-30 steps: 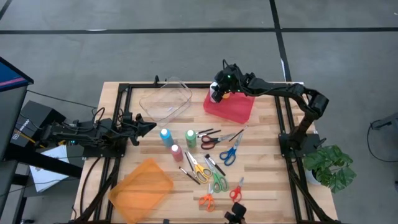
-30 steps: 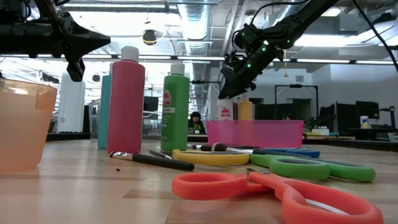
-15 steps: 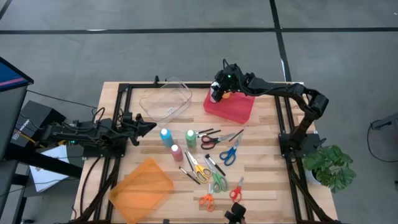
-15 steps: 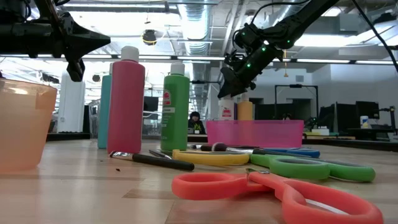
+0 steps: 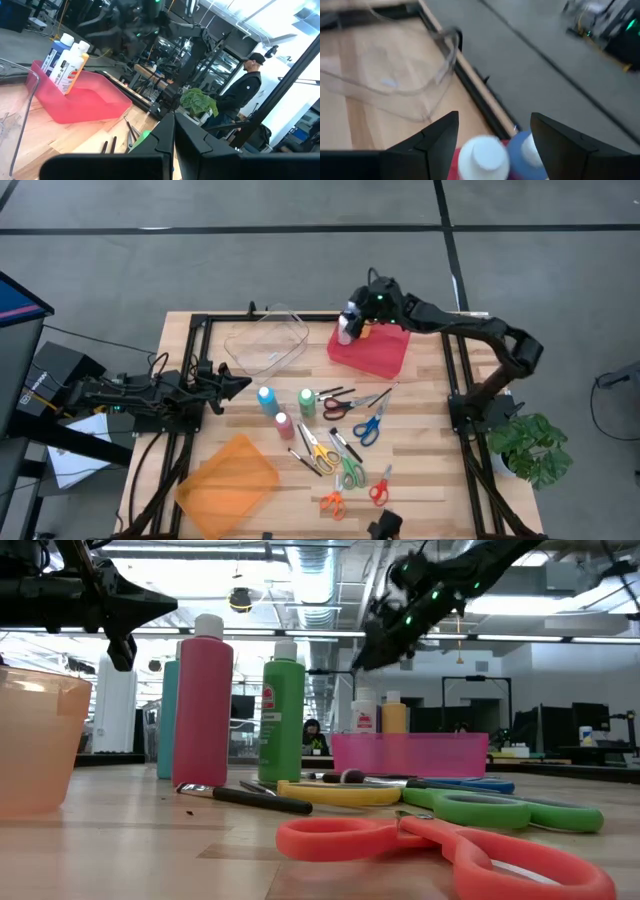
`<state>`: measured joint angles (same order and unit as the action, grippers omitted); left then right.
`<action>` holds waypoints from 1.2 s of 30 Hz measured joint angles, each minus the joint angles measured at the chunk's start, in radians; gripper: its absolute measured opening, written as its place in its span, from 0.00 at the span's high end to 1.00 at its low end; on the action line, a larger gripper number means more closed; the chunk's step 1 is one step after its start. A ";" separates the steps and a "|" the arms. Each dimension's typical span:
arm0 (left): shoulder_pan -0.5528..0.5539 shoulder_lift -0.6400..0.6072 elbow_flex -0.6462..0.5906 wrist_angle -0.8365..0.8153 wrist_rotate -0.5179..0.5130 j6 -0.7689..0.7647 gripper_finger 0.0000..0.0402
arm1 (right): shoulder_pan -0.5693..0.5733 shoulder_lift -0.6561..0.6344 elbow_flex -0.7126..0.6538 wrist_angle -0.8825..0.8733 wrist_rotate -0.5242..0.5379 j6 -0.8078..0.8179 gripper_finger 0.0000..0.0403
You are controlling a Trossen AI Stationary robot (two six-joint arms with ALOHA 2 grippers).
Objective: Pick & Place Paint Supplies
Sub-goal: Put the green paint bottle into the red bin
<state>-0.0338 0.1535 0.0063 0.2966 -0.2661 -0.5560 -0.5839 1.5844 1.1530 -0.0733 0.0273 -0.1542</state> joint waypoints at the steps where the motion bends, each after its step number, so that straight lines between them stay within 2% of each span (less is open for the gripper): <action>1: 0.000 0.000 0.000 0.000 0.000 0.000 0.99 | 0.002 -0.027 0.000 0.001 -0.001 -0.004 0.39; 4: 0.000 0.000 0.000 0.000 0.000 0.000 0.99 | 0.024 -0.121 0.001 0.000 -0.057 -0.026 0.39; 9: 0.000 0.000 0.000 0.000 -0.001 0.000 0.99 | 0.111 -0.245 0.003 0.003 -0.272 -0.070 0.39; 13: 0.000 0.000 0.000 0.000 -0.003 0.000 0.99 | 0.220 -0.257 0.003 0.001 -0.296 -0.126 0.39; 19: 0.000 0.000 0.000 0.000 -0.005 -0.001 0.99 | 0.356 -0.148 0.003 0.024 -0.297 -0.195 0.39; 22: 0.000 0.000 0.000 0.000 -0.005 -0.001 0.99 | 0.394 -0.069 0.002 0.061 -0.343 -0.197 0.39; 30: 0.000 0.000 0.000 0.000 -0.004 -0.002 0.99 | 0.427 0.078 0.001 0.138 -0.561 -0.152 0.39; 36: 0.000 0.000 0.000 0.001 -0.004 -0.002 0.99 | 0.425 0.148 0.002 0.219 -0.578 -0.160 0.39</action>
<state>-0.0341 0.1534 0.0063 0.2972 -0.2699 -0.5583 -0.1592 1.7322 1.1549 0.1457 -0.5504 -0.3138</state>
